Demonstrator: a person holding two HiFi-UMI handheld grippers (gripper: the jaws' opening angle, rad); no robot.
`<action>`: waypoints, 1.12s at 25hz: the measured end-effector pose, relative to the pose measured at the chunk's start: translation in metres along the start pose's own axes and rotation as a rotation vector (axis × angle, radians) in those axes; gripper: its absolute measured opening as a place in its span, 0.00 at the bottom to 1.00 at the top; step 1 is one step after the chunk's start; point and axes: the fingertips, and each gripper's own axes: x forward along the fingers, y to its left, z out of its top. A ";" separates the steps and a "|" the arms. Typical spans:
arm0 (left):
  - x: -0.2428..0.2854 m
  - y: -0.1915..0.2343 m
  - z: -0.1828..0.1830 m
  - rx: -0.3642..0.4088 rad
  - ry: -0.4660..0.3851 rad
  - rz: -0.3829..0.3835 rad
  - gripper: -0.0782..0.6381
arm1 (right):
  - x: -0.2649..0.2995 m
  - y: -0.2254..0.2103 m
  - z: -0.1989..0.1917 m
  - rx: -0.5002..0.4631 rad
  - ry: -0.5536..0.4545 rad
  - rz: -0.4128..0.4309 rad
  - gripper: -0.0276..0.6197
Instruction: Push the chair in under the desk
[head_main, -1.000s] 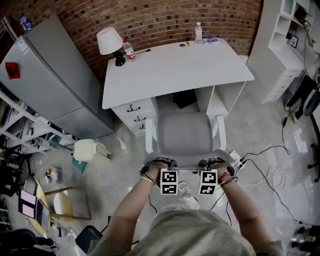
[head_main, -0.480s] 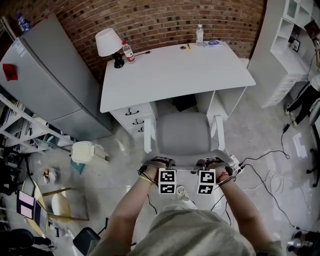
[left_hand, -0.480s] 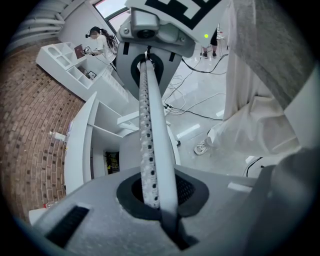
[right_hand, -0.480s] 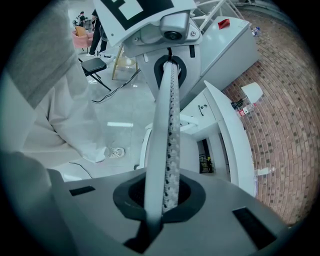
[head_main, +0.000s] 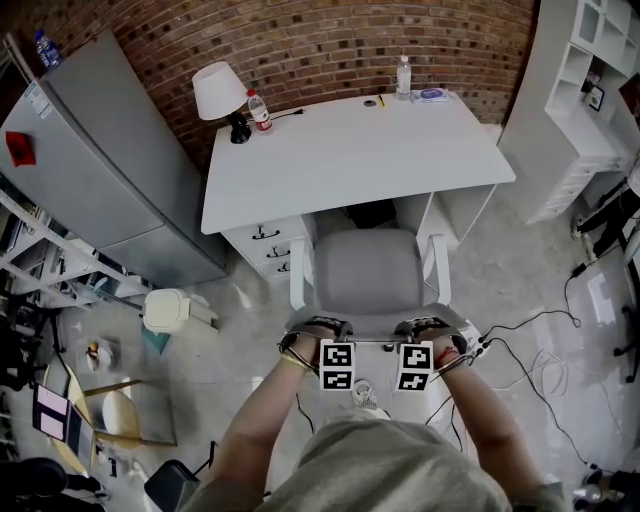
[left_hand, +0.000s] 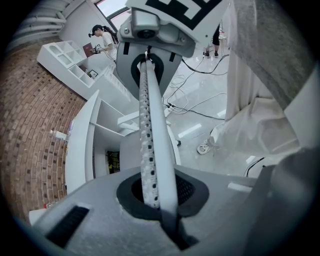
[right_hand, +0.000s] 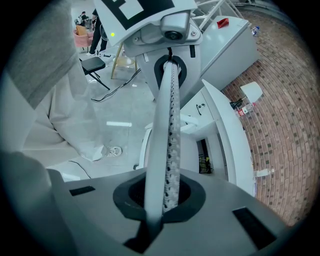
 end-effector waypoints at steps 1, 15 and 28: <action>0.000 0.001 0.000 0.000 0.001 0.000 0.13 | 0.000 -0.001 0.000 0.000 0.000 0.001 0.06; 0.007 0.014 -0.003 -0.007 0.006 0.006 0.13 | 0.007 -0.014 -0.004 -0.013 -0.005 -0.009 0.06; 0.009 0.025 -0.001 -0.017 0.004 0.003 0.13 | 0.009 -0.025 -0.010 -0.027 -0.009 -0.007 0.06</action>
